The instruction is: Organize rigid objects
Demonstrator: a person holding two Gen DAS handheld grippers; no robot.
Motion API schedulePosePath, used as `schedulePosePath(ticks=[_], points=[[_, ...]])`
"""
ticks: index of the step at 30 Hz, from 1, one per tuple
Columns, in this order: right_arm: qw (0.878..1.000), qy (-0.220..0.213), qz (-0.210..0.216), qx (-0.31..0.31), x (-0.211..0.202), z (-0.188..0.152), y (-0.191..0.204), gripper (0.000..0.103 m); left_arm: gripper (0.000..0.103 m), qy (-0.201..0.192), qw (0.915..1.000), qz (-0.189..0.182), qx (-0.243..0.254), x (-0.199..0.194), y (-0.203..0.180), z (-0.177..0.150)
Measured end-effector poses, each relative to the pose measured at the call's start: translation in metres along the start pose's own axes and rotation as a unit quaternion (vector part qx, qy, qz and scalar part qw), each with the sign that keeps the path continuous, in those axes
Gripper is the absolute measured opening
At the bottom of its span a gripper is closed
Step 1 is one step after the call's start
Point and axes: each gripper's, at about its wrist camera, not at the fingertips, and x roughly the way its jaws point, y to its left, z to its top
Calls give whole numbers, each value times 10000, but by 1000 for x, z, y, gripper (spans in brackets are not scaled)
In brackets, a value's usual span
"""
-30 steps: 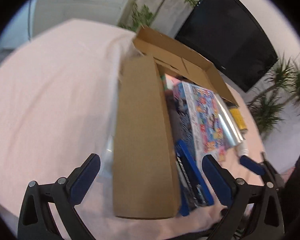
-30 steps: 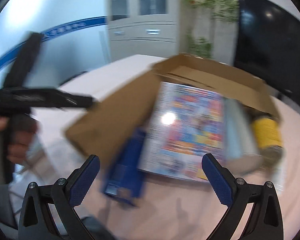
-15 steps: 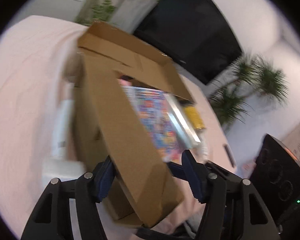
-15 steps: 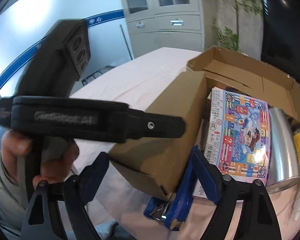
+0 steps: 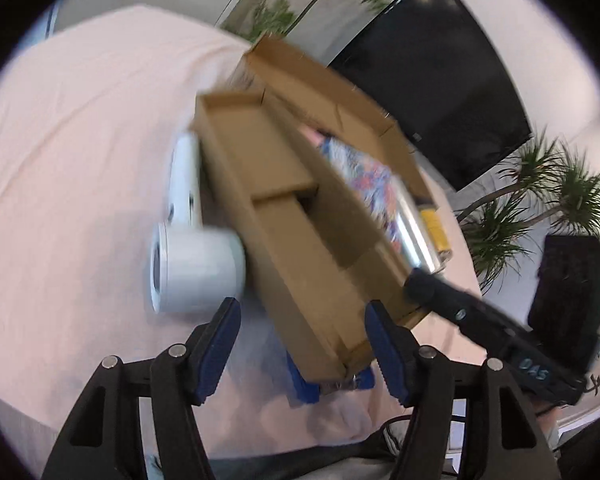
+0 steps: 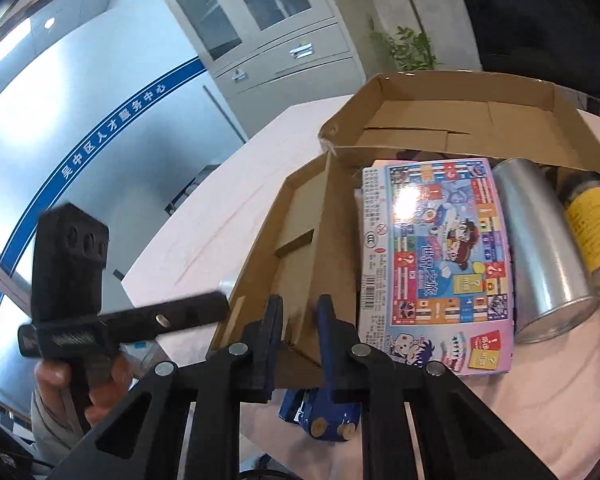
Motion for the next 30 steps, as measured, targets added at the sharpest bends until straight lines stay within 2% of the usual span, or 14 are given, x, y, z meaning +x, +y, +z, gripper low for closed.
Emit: schedulePosePath(ticks=[1,3,4,6,7,10,12,15,19,22,23,25,28,30], points=[[9998,66,-114,-127,1,2,7,16,61,36,9999,77,-150,4,4,0],[9989,187,-315,-305,10,6,12,17,43,68,9996,180,-202,9,5,0],[9984,245,-363,-362,17,8,13,22,32,71,9996,195,-178,11,3,1],[9970,457,-434,-448,36,12,15,31,31,26,9989,461,-82,13,-5,-1],[9959,500,-563,-500,45,14,19,33,28,-19,9985,528,-114,14,-5,-1],[9941,462,-734,-652,52,13,23,26,22,-224,9958,892,-35,11,-15,-6],[9963,285,-585,-565,44,11,22,25,22,-522,9923,1098,252,-6,-31,-13],[9972,-222,-453,-552,16,16,29,24,22,-990,9818,1345,902,-31,-67,4],[9911,-1145,-542,-420,-21,57,27,24,21,-1486,9628,1345,1811,-37,-109,62],[9891,-1316,-621,-214,-16,105,8,24,21,-1542,9502,1445,2291,-19,-126,135],[9899,-1263,-631,-104,-8,128,-3,24,21,-1479,9493,1476,2350,-10,-127,149],[9919,-1103,-610,139,10,165,-22,24,21,-1157,9539,1517,2317,18,-119,200],[9948,-620,-478,643,64,221,-61,24,21,-624,9656,1550,1993,57,-86,248],[9951,-287,-402,859,102,240,-82,24,21,-308,9689,1642,1825,82,-61,264]])
